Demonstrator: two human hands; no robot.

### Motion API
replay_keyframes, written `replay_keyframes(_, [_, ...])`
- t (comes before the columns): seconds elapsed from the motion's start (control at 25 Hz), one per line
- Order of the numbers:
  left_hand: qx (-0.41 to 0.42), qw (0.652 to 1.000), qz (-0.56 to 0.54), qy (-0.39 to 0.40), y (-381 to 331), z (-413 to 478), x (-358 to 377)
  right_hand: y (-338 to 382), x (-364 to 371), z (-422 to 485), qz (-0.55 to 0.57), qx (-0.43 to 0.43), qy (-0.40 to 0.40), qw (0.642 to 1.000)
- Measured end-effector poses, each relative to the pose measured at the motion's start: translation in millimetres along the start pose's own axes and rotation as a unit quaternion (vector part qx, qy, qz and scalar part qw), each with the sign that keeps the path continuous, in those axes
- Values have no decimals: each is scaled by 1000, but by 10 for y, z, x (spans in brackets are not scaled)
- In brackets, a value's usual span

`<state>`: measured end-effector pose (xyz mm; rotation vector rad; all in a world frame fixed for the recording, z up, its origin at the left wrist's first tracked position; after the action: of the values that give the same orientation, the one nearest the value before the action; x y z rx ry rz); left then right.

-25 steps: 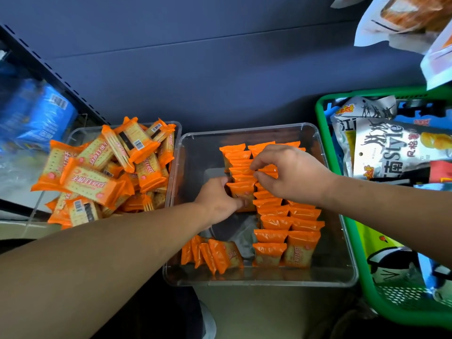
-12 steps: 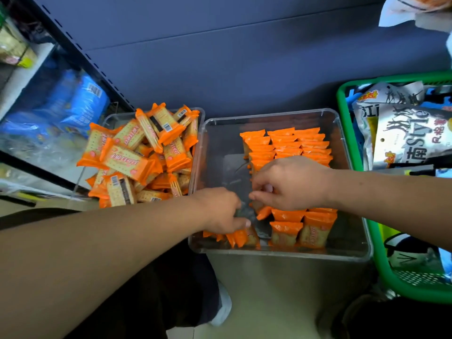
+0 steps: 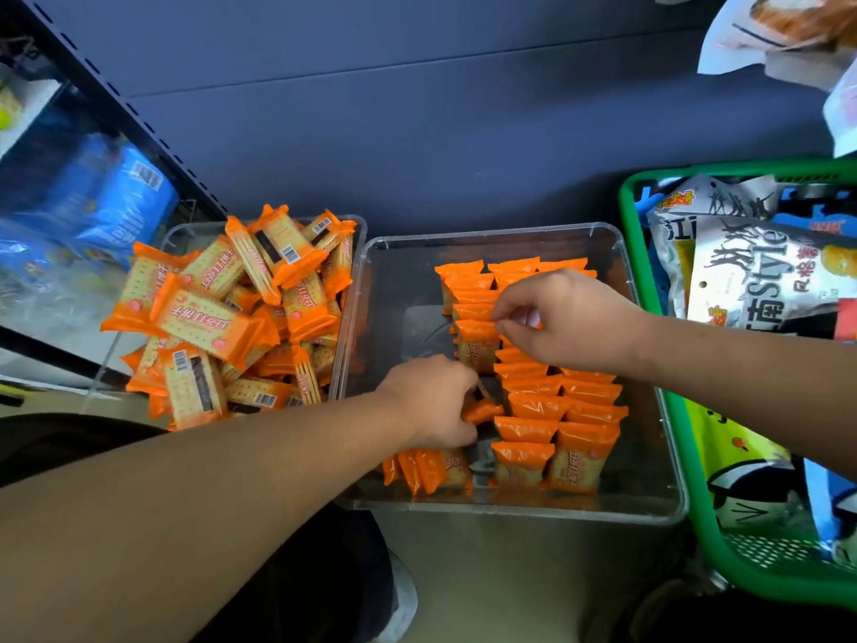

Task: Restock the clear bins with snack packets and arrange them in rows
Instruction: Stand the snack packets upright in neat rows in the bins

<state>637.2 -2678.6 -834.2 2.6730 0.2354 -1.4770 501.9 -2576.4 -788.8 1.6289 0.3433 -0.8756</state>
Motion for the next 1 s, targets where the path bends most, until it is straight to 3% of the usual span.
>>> replay_keyframes(0.08, [-28,999,-29,-18,110,26,-25,-25,-40,42,8,-1,-15,1000])
replay_keyframes(0.16, [-70,988,-108,-84,228,68,-111,-44,-81,90,19,5,-18,1000])
replay_keyframes(0.28, [-135,937,-272,-172,357,154,-178,-82,-142,165,31,19,-36,999])
replay_keyframes(0.4, [-196,917,-314,-151,403,211,-52,-78,-137,169,42,21,-37,998])
replay_keyframes(0.52, [-174,929,-310,-104,342,255,104,-28,-70,115,35,8,-4,999])
replay_keyframes(0.68, [-168,892,-409,-95,329,267,135,6,-34,61,17,0,34,999])
replay_keyframes(0.76, [-169,919,-352,-65,383,247,76,27,-4,27,15,-6,42,999])
replay_keyframes(0.88, [-109,992,-67,6,444,20,-180,120,73,-11,14,-15,60,998])
replay_keyframes(1.0, [-32,985,78,148,285,-316,-142,251,197,-7,20,-29,90,995])
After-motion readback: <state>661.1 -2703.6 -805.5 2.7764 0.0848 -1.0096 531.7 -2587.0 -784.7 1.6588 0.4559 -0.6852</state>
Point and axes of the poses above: each hand's wrist, its own z-axis towards the middle knuckle, its own x-axis out of the palm, y = z × x, the point moved 4 cm from there along z, towards the middle knuckle, and after that the axes turned 13 degrees about z, right-handed, at the moved point
